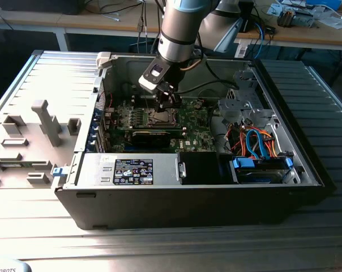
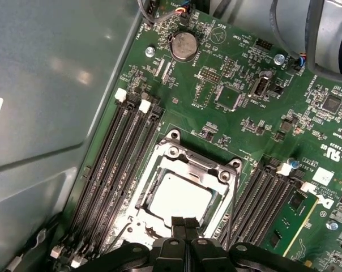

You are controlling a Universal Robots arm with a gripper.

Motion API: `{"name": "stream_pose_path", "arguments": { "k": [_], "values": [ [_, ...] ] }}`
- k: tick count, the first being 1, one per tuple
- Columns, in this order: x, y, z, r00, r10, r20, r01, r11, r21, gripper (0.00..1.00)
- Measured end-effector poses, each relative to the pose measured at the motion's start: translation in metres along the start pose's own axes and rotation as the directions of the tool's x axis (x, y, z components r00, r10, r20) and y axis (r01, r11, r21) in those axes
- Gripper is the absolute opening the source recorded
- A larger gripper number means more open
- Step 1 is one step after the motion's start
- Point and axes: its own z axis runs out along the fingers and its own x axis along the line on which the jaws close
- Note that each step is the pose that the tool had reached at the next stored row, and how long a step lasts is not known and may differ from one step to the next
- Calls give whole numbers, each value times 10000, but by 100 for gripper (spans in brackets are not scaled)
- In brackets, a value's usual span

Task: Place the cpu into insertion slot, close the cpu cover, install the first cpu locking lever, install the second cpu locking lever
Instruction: 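Install the first cpu locking lever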

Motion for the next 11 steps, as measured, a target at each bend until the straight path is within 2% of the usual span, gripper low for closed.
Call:
{"name": "stream_pose_path", "arguments": {
  "k": [11],
  "values": [
    [0,0,0,9990,-445,56,445,9990,42,11]
  ]
}}
